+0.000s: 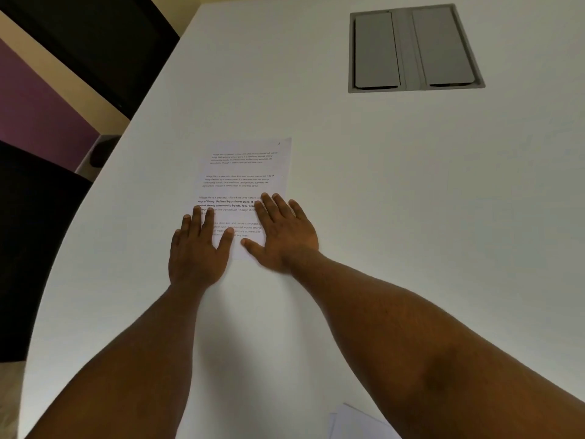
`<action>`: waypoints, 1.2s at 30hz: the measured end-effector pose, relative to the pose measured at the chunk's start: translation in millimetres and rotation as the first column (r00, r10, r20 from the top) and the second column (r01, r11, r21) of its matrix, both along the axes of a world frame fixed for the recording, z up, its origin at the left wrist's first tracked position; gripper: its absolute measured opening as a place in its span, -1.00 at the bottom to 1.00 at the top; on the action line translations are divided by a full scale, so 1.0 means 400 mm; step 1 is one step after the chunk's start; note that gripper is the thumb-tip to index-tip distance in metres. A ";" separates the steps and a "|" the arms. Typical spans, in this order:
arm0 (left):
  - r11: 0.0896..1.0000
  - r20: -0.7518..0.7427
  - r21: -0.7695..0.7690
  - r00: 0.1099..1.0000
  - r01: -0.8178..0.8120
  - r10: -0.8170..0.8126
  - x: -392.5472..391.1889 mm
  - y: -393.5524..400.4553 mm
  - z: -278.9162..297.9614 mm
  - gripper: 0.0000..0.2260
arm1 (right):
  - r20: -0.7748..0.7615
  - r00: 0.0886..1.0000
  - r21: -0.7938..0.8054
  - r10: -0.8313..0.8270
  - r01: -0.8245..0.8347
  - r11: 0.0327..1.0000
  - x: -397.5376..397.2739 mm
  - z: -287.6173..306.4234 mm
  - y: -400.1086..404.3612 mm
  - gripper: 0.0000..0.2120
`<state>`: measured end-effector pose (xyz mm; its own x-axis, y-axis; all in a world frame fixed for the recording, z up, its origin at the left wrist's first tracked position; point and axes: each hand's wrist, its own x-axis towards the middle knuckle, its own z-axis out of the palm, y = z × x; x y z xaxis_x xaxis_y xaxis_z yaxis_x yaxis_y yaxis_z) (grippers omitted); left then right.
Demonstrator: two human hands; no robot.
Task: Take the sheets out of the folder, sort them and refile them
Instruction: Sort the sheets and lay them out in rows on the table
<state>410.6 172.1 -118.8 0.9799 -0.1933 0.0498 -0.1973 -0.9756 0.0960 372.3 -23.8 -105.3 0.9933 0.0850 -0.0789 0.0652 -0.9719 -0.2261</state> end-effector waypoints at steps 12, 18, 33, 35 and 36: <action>0.950 0.161 -0.290 0.984 0.116 -0.071 -0.167 -0.010 0.046 -0.38 | 0.144 0.967 0.436 -0.212 0.130 0.890 -0.166 0.062 -0.065 -0.33; 0.913 0.050 -0.355 0.979 0.201 -0.196 -0.405 -0.058 0.095 -0.36 | 0.117 0.960 0.372 -0.255 0.195 0.908 -0.450 0.121 -0.135 -0.41; 0.791 -0.074 -0.492 0.888 0.364 -0.455 -1.159 -0.165 0.183 -0.62 | -0.074 0.738 0.442 -0.671 0.627 0.641 -1.275 0.165 -0.115 -0.78; 0.807 -0.124 -0.455 0.871 0.376 -0.475 -1.221 -0.171 0.182 -0.58 | -0.145 0.724 0.393 -0.675 0.668 0.632 -1.339 0.158 -0.100 -0.79; 0.823 -0.156 -0.423 0.864 0.379 -0.478 -1.243 -0.175 0.184 -0.54 | -0.187 0.710 0.378 -0.679 0.690 0.617 -1.363 0.157 -0.090 -0.76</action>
<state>-86.7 102.1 -45.3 0.7900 -0.6126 -0.0269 -0.5087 -0.6792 0.5290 -173.1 -60.0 -42.7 0.7747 -0.5908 -0.2254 -0.5926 -0.5538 -0.5849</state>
